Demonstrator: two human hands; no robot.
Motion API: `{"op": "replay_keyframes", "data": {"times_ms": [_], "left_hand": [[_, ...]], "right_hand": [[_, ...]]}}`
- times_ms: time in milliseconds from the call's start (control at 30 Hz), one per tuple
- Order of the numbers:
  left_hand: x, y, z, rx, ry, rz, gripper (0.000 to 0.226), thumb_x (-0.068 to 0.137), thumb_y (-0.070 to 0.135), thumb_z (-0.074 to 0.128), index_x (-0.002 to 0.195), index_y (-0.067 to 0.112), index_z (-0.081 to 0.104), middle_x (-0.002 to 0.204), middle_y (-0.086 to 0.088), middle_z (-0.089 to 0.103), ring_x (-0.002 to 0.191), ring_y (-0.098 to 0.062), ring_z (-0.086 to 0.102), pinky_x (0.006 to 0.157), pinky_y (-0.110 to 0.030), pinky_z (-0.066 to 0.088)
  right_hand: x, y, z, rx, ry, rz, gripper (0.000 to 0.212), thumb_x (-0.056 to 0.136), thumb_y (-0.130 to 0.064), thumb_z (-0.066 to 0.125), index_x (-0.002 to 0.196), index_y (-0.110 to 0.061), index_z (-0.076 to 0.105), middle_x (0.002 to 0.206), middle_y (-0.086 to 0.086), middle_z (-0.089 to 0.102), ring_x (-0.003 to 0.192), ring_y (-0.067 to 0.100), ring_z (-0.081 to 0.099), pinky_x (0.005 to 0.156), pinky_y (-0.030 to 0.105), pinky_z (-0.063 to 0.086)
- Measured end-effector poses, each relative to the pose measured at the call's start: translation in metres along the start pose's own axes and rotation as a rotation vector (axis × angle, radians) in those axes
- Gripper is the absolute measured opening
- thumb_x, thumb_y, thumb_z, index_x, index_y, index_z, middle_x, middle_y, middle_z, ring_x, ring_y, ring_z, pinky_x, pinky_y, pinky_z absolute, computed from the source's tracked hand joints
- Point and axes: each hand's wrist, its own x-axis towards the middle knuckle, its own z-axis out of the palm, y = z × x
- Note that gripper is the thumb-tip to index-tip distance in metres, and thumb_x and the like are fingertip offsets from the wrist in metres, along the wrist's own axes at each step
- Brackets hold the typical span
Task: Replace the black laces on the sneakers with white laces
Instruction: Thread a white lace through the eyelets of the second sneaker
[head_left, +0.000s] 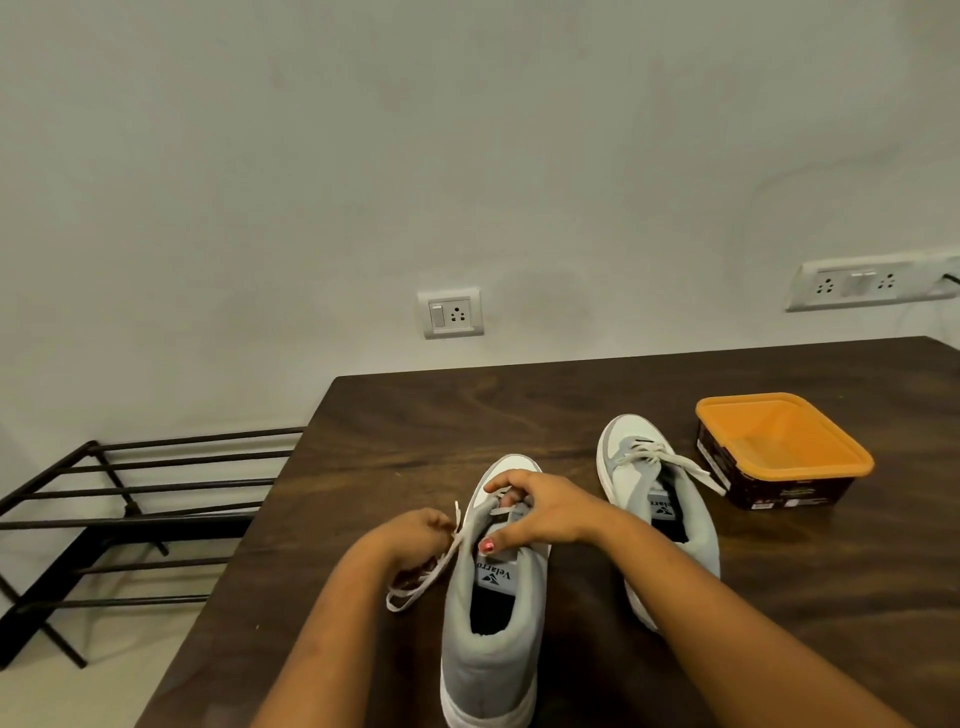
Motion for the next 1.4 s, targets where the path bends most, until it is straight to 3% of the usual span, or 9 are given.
{"op": "replay_keyframes", "data": {"times_ms": [133, 300, 400, 467, 667, 833, 967, 1233, 1400], "left_hand": [[0.009, 0.01, 0.008, 0.081, 0.111, 0.065, 0.013, 0.093, 0.017, 0.05, 0.102, 0.017, 0.059, 0.097, -0.004, 0.06, 0.081, -0.014, 0.051, 0.07, -0.024, 0.04], [0.006, 0.014, 0.011, 0.051, 0.12, 0.057, 0.025, 0.091, 0.007, 0.044, 0.07, 0.021, 0.048, 0.072, 0.001, 0.053, 0.059, -0.011, 0.046, 0.051, -0.021, 0.039], [0.005, 0.017, 0.004, 0.184, 0.256, 0.062, 0.021, 0.094, 0.02, 0.042, 0.078, 0.028, 0.054, 0.105, -0.006, 0.056, 0.103, -0.024, 0.051, 0.093, -0.033, 0.042], [-0.003, 0.025, -0.004, 0.056, 0.383, 0.085, 0.026, 0.097, 0.025, 0.039, 0.076, 0.025, 0.054, 0.114, -0.015, 0.057, 0.112, -0.034, 0.05, 0.1, -0.042, 0.04], [-0.024, 0.059, -0.003, -0.301, 0.397, 0.198, 0.046, 0.099, 0.04, 0.042, 0.073, 0.007, 0.06, 0.077, -0.009, 0.06, 0.077, -0.025, 0.056, 0.073, -0.032, 0.042], [-0.043, 0.081, -0.004, -1.003, 0.241, 0.394, 0.028, 0.097, 0.023, 0.049, 0.078, 0.009, 0.064, 0.065, -0.004, 0.056, 0.061, -0.016, 0.052, 0.06, -0.03, 0.043], [-0.046, 0.091, 0.003, -1.106, 0.242, 0.491, 0.02, 0.096, 0.009, 0.049, 0.096, 0.009, 0.069, 0.077, -0.002, 0.062, 0.069, -0.015, 0.053, 0.059, -0.024, 0.05], [-0.041, 0.088, 0.005, -1.271, 0.249, 0.406, 0.025, 0.094, 0.002, 0.051, 0.105, 0.015, 0.068, 0.09, -0.005, 0.057, 0.082, -0.017, 0.06, 0.06, -0.03, 0.06], [-0.033, 0.08, -0.001, -1.274, 0.545, 0.433, 0.023, 0.091, -0.003, 0.054, 0.107, 0.008, 0.066, 0.093, -0.002, 0.062, 0.079, -0.009, 0.058, 0.066, -0.017, 0.054]], "right_hand": [[-0.005, 0.0, -0.011, -0.06, -0.046, -0.007, 0.071, 0.071, -0.033, 0.083, 0.133, -0.032, 0.048, 0.115, -0.008, 0.054, 0.097, 0.003, 0.054, 0.079, 0.013, 0.04], [-0.012, 0.003, -0.026, -0.066, -0.044, -0.011, 0.071, 0.07, -0.034, 0.083, 0.132, -0.034, 0.047, 0.115, -0.008, 0.054, 0.085, 0.001, 0.052, 0.079, 0.017, 0.042], [-0.014, 0.005, -0.03, -0.028, -0.009, -0.019, 0.063, 0.072, -0.034, 0.082, 0.126, -0.034, 0.051, 0.11, -0.01, 0.056, 0.079, 0.0, 0.053, 0.075, 0.016, 0.041], [-0.012, 0.003, -0.028, 0.024, 0.054, -0.04, 0.046, 0.077, -0.031, 0.078, 0.118, -0.032, 0.057, 0.107, -0.008, 0.06, 0.081, 0.0, 0.054, 0.076, 0.016, 0.041], [-0.002, -0.007, -0.014, 0.125, 0.073, -0.102, 0.019, 0.085, -0.009, 0.068, 0.101, -0.018, 0.069, 0.095, -0.002, 0.066, 0.087, 0.007, 0.063, 0.072, 0.016, 0.05], [-0.005, -0.018, -0.006, 0.312, 0.009, -0.113, 0.014, 0.085, -0.011, 0.069, 0.096, -0.018, 0.066, 0.083, -0.006, 0.062, 0.078, 0.006, 0.059, 0.068, 0.016, 0.049], [-0.008, -0.021, -0.009, 0.465, 0.049, -0.092, 0.009, 0.091, -0.012, 0.062, 0.085, -0.017, 0.066, 0.077, 0.001, 0.057, 0.07, 0.012, 0.053, 0.063, 0.024, 0.045], [-0.01, -0.02, -0.013, 0.34, 0.094, -0.125, 0.012, 0.089, -0.003, 0.061, 0.09, -0.015, 0.066, 0.077, -0.005, 0.061, 0.065, 0.001, 0.057, 0.061, 0.014, 0.047], [-0.013, -0.017, -0.021, 0.275, 0.048, -0.089, 0.012, 0.093, -0.014, 0.06, 0.091, -0.009, 0.071, 0.078, 0.005, 0.064, 0.064, 0.007, 0.056, 0.058, 0.016, 0.047]]}}
